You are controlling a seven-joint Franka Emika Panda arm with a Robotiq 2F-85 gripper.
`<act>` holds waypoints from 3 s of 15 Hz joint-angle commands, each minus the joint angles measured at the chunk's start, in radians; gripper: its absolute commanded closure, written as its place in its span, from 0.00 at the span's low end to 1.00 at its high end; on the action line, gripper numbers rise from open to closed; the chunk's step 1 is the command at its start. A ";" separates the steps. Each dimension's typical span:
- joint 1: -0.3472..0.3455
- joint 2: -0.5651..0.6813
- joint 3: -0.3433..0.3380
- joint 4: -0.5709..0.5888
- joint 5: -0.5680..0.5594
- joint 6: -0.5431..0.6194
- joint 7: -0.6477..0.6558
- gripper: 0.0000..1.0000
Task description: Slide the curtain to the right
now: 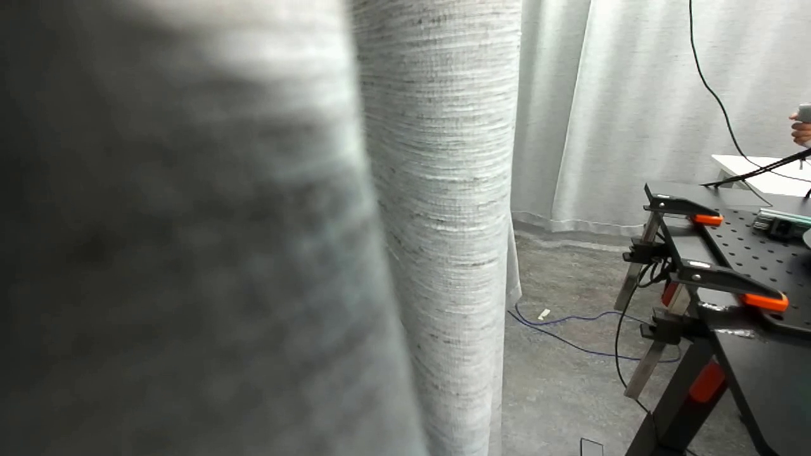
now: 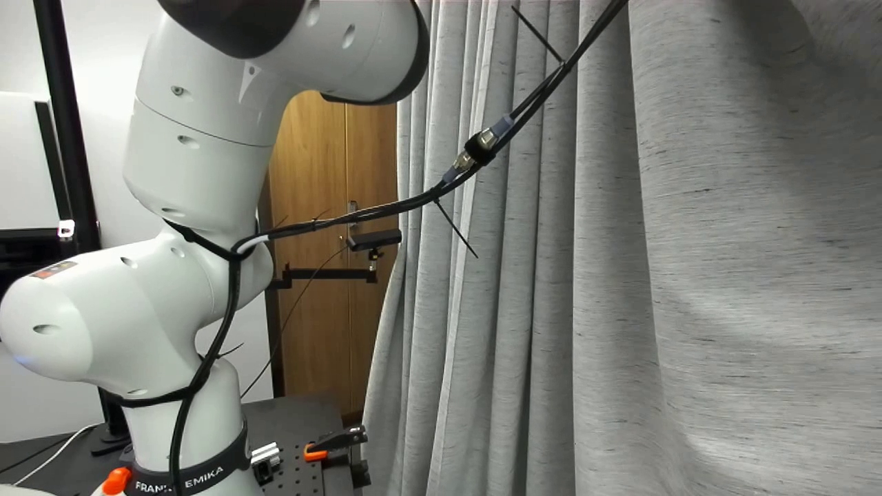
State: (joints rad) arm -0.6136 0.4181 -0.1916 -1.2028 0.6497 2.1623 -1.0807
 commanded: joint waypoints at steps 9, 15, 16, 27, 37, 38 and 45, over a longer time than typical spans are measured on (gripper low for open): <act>0.134 -0.018 0.083 -0.313 0.012 0.040 -0.052 1.00; 0.012 -0.001 0.021 -0.195 0.152 0.034 -0.029 1.00; -0.015 0.000 0.012 -0.166 0.174 0.030 -0.026 1.00; -0.125 0.009 0.019 -0.028 0.318 0.119 -0.029 1.00; 0.032 0.001 0.078 -0.167 0.230 0.151 -0.110 1.00; 0.034 0.000 0.075 -0.170 0.233 0.170 -0.118 1.00; 0.021 -0.009 0.056 -0.176 0.239 0.205 -0.124 1.00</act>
State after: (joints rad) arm -0.5928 0.4297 -0.1326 -1.3684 0.8866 2.3432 -1.1931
